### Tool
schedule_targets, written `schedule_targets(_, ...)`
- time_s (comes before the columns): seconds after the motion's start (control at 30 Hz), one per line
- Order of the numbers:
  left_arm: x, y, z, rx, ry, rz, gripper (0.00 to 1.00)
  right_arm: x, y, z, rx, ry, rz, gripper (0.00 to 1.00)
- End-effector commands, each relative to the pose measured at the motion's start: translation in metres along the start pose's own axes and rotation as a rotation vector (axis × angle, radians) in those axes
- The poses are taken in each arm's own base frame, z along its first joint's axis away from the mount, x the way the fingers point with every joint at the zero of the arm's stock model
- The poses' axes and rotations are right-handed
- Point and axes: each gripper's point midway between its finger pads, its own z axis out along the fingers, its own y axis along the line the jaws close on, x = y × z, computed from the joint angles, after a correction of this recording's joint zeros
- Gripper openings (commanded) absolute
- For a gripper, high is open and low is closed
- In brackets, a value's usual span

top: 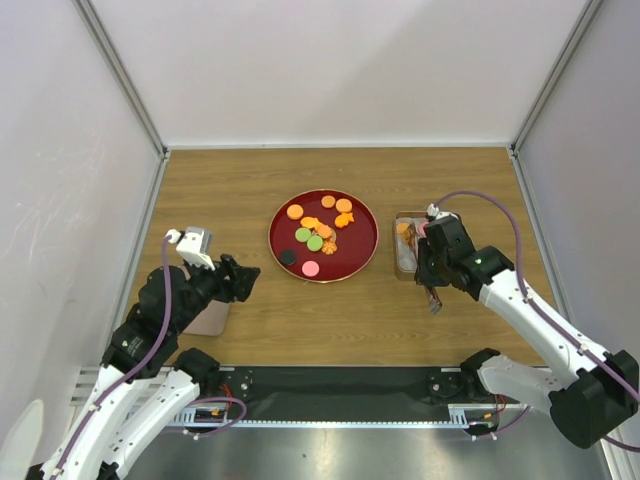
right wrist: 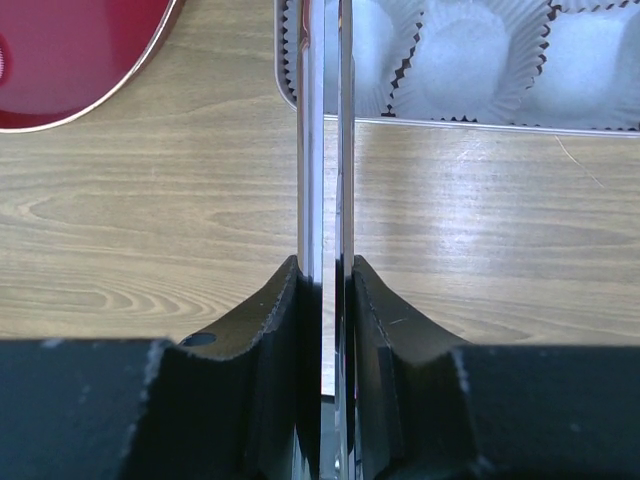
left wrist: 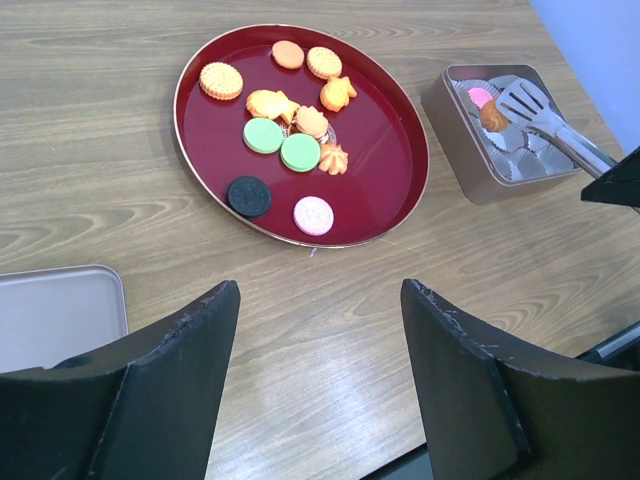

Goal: Pack the cookies

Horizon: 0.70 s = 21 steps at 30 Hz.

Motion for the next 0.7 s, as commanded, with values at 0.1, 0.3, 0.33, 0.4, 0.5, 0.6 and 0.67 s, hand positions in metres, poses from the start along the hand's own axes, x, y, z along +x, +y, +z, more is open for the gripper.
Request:
schedule_targets(0.1, -0.007, -0.001, 0.002, 0.002, -0.024, 0.018, 0.72, -0.014, 0.005, 0.012, -0.002, -0.034, -0.006, 0.27)
schedule_targets(0.3, -0.007, -0.001, 0.002, 0.001, -0.024, 0.018, 0.72, -0.015, 0.002, 0.019, 0.026, -0.024, -0.015, 0.27)
schedule_targets(0.33, -0.006, -0.001, 0.002, 0.002, -0.022, 0.018, 0.72, -0.014, 0.001, 0.02, 0.031, -0.021, -0.015, 0.27)
schedule_targets(0.4, -0.006, -0.001, 0.002, 0.0, -0.021, 0.018, 0.72, -0.014, -0.001, 0.022, 0.043, -0.016, -0.016, 0.28)
schedule_targets(0.5, -0.007, -0.001, 0.002, 0.002, -0.022, 0.018, 0.72, -0.012, -0.003, 0.025, 0.056, -0.008, -0.02, 0.29)
schedule_targets(0.6, -0.006, -0.001, 0.002, 0.001, -0.021, 0.018, 0.72, -0.012, -0.003, 0.026, 0.054, -0.008, -0.017, 0.33)
schedule_targets(0.67, -0.006, -0.001, 0.003, 0.001, -0.02, 0.018, 0.72, -0.013, -0.002, 0.025, 0.052, -0.011, -0.018, 0.37)
